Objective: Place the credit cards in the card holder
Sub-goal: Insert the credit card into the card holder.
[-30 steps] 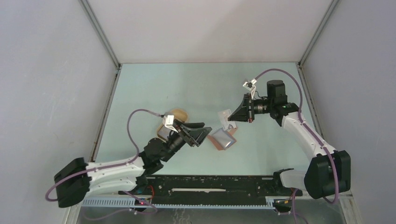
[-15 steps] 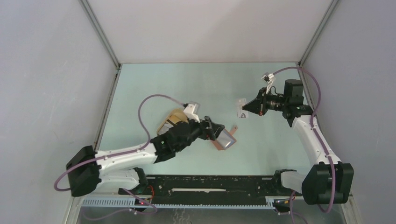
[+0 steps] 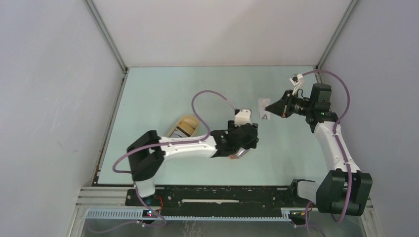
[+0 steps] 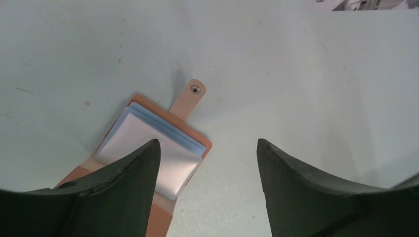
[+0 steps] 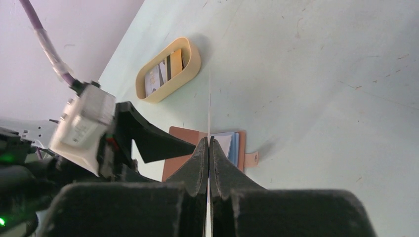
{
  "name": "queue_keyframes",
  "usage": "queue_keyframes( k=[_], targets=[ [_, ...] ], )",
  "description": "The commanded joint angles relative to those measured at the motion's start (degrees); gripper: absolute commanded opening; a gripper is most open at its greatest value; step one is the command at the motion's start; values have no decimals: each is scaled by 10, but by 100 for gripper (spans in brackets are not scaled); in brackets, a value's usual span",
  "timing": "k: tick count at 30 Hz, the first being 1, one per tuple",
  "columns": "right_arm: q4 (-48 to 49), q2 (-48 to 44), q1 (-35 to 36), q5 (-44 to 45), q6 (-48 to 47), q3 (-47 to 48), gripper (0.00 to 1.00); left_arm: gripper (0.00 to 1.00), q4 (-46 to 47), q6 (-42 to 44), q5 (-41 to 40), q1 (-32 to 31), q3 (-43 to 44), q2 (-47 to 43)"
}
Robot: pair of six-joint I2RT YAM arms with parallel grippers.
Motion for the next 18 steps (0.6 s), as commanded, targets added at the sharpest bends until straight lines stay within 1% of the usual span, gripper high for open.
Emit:
queue_keyframes(
  k=[1,3,5,8,12,18],
  targets=[
    [24,2,-7,-9,21,-2,0,77,-156,-16,-67,-16,130,84],
    [25,4,-7,-10,22,-2,0,76,-202,-17,-78,-19,173,121],
    [25,3,-7,-10,23,-2,0,75,-228,-22,-84,-21,199,148],
    [25,2,-8,-10,24,-2,0,71,-232,-25,-83,-24,208,162],
    [25,6,-9,-11,23,-2,0,62,-236,-25,-85,-30,217,176],
    [26,7,-9,-11,26,-2,0,62,-270,-29,-97,-36,241,203]
  ],
)
